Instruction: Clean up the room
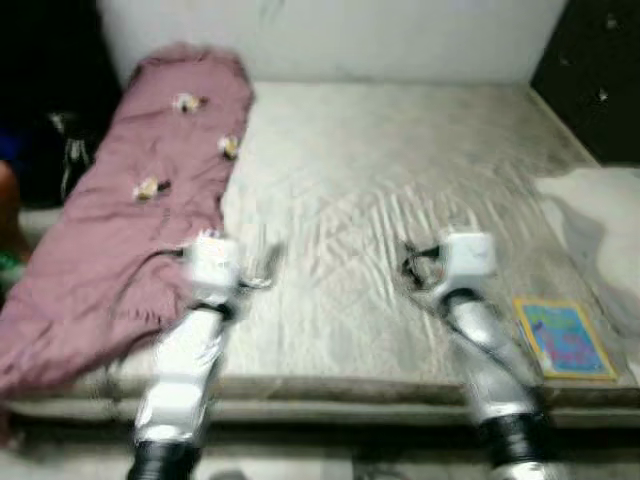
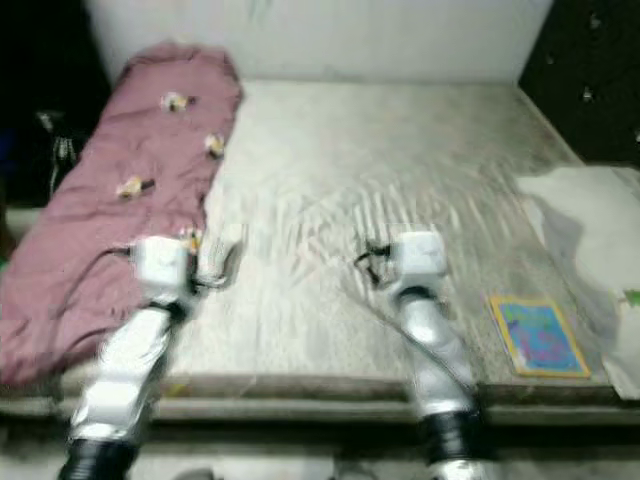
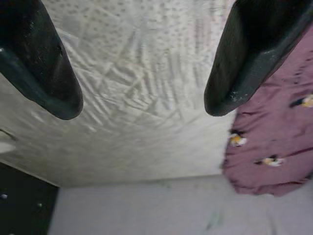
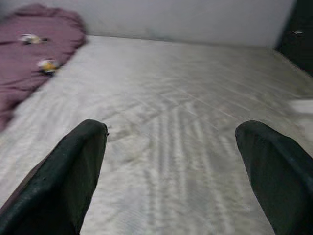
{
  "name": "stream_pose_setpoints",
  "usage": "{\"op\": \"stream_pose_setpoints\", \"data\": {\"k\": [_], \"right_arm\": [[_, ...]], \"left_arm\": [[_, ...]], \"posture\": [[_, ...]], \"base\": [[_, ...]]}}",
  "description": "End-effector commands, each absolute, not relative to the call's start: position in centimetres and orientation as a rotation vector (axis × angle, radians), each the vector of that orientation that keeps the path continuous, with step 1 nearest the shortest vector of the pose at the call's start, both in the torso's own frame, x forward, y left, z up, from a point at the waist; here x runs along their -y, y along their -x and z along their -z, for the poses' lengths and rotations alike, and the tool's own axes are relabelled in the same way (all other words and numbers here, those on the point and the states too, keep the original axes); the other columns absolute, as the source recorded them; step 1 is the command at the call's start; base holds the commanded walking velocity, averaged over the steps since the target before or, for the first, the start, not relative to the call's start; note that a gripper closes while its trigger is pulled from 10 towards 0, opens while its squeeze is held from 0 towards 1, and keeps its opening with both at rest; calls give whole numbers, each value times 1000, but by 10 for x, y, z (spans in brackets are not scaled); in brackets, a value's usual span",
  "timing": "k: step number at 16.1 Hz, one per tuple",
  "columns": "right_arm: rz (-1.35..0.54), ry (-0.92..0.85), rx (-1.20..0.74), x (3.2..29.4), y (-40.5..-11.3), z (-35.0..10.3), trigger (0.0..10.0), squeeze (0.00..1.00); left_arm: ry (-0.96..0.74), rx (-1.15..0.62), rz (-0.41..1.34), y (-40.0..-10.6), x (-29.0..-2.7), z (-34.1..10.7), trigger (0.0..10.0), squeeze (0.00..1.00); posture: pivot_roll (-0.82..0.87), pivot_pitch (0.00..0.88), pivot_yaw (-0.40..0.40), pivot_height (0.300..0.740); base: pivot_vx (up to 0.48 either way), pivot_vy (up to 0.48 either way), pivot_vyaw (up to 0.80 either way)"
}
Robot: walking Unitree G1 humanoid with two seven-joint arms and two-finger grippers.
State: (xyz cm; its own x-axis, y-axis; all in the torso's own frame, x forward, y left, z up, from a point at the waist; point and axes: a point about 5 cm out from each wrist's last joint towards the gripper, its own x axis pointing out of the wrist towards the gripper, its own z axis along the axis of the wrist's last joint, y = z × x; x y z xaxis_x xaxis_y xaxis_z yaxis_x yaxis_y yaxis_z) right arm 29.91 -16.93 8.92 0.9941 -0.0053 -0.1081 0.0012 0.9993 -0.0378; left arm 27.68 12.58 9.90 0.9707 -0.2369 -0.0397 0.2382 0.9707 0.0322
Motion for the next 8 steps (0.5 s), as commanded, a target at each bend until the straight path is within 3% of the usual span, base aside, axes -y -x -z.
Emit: {"op": "stream_pose_setpoints", "data": {"k": [1,2,4,8], "right_arm": [[-24,24,-87,158,-303,-95,10000,0],[-21,20,-89,159,-304,-95,10000,0],[-18,28,-89,160,-305,-95,10000,0],[-19,29,-96,161,-303,-94,10000,0]], "left_arm": [[-63,-42,198,-278,-137,-100,10000,0],[-62,-40,201,-278,-137,-100,10000,0],[-50,-42,203,-279,-137,-100,10000,0],[-45,-44,199,-280,-137,-100,10000,0]], "posture": [[-72,0,-29,740],[-73,0,-29,740],[-73,0,-29,740],[-78,0,-29,740]], "base": [[0,0,-413],[0,0,-413],[0,472,-631],[0,469,0]]}}
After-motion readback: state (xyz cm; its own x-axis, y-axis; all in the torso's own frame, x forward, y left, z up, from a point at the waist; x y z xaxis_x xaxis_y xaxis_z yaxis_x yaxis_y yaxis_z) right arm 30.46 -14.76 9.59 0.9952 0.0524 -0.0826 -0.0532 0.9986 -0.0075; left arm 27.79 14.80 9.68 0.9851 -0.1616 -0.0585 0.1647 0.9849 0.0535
